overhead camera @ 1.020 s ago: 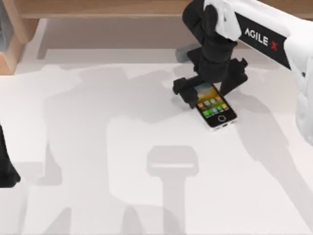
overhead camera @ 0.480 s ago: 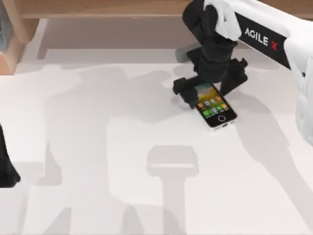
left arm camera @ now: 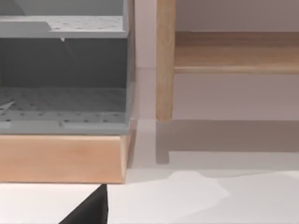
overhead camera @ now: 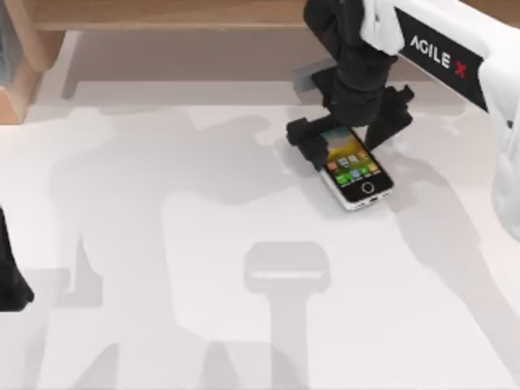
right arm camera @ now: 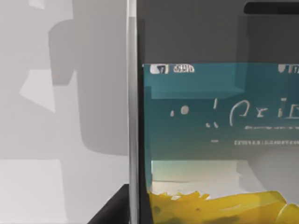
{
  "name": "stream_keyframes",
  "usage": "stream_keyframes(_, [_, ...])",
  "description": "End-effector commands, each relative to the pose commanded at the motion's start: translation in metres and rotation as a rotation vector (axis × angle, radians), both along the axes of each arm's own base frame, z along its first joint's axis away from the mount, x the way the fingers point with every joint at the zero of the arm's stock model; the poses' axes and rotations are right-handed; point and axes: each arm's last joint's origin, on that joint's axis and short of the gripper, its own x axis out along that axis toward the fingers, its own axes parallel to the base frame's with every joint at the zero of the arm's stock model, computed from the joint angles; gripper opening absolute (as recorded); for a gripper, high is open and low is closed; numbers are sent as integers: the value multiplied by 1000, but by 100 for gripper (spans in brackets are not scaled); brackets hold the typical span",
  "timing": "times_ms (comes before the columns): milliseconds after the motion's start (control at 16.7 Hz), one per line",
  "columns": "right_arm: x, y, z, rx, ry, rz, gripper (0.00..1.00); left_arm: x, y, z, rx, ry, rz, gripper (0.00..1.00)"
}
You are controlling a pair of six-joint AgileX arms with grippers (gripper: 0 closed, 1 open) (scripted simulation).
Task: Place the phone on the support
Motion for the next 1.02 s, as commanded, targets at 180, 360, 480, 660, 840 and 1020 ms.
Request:
stream_keyframes(180, [0, 0, 0, -3, 5, 1, 0, 0, 0, 0, 0, 0, 0, 100])
stream_keyframes(360, [0, -1, 5, 7, -2, 0, 0, 0, 0, 0, 0, 0, 0, 100])
stream_keyframes(480, [1, -9, 24, 47, -15, 2, 0, 0, 0, 0, 0, 0, 0, 100])
stream_keyframes(660, [2, -41, 60, 143, -18, -1, 0, 0, 0, 0, 0, 0, 0, 100])
stream_keyframes(840, [0, -92, 101, 271, -35, -9, 0, 0, 0, 0, 0, 0, 0, 100])
stream_keyframes(1020, [-12, -161, 143, 412, -97, -10, 0, 0, 0, 0, 0, 0, 0, 100])
